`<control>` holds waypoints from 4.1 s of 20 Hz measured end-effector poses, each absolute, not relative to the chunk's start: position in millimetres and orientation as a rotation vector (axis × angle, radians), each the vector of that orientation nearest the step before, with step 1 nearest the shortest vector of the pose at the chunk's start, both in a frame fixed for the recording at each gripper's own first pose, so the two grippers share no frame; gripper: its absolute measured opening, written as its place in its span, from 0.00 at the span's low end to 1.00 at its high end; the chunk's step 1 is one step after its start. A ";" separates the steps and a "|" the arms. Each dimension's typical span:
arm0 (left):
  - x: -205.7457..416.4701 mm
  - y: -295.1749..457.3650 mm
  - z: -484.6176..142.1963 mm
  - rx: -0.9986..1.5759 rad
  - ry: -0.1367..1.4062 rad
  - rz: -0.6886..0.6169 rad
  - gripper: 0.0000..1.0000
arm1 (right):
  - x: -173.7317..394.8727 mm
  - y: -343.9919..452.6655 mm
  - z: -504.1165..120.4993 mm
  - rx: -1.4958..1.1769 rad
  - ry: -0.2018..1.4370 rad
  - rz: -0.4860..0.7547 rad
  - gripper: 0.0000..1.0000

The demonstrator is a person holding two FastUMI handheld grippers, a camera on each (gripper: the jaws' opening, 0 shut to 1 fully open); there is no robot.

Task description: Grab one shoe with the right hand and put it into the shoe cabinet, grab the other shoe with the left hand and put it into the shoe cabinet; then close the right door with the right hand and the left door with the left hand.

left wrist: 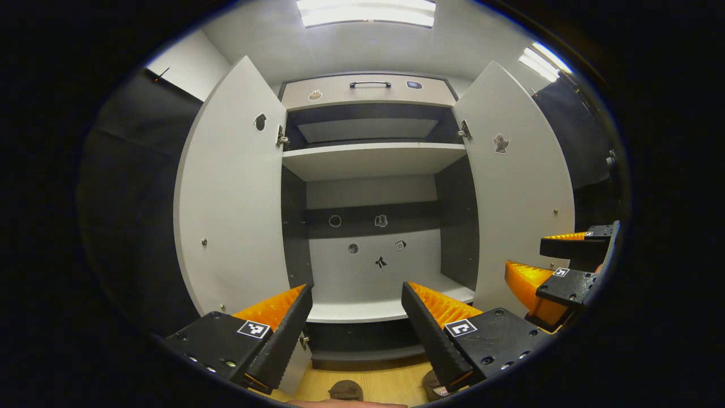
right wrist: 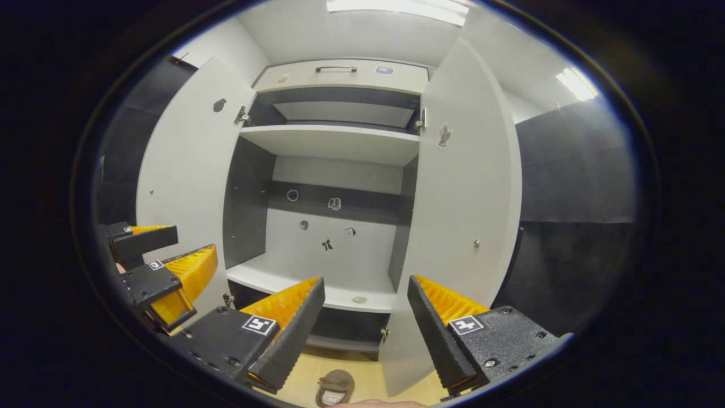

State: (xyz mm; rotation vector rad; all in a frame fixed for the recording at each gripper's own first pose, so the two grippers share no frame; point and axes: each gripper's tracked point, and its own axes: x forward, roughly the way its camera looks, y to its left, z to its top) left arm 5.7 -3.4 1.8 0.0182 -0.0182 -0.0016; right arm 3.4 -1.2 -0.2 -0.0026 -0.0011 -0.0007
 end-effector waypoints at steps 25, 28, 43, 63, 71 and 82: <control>12.6 46.4 -180.8 0.136 0.358 0.050 0.96 | 7.7 77.0 -374.9 0.057 0.644 0.078 0.95; 19.3 46.7 -212.3 0.123 0.395 0.033 0.96 | 7.0 91.5 -436.7 0.061 0.726 0.081 0.92; 14.3 70.6 -260.4 0.107 0.484 0.069 1.00 | 42.9 80.2 -452.3 -0.126 0.734 -0.071 0.06; 8.7 7.8 -161.2 0.137 0.350 -0.142 0.95 | 38.5 54.3 -78.9 0.015 0.288 0.055 0.06; 13.3 0.5 -110.7 0.180 0.224 -0.109 0.95 | 62.7 57.9 -70.3 -0.016 0.301 0.100 0.06; -12.8 52.5 -127.7 0.194 0.288 0.043 0.95 | 260.2 73.2 -37.5 -0.131 0.291 0.088 0.06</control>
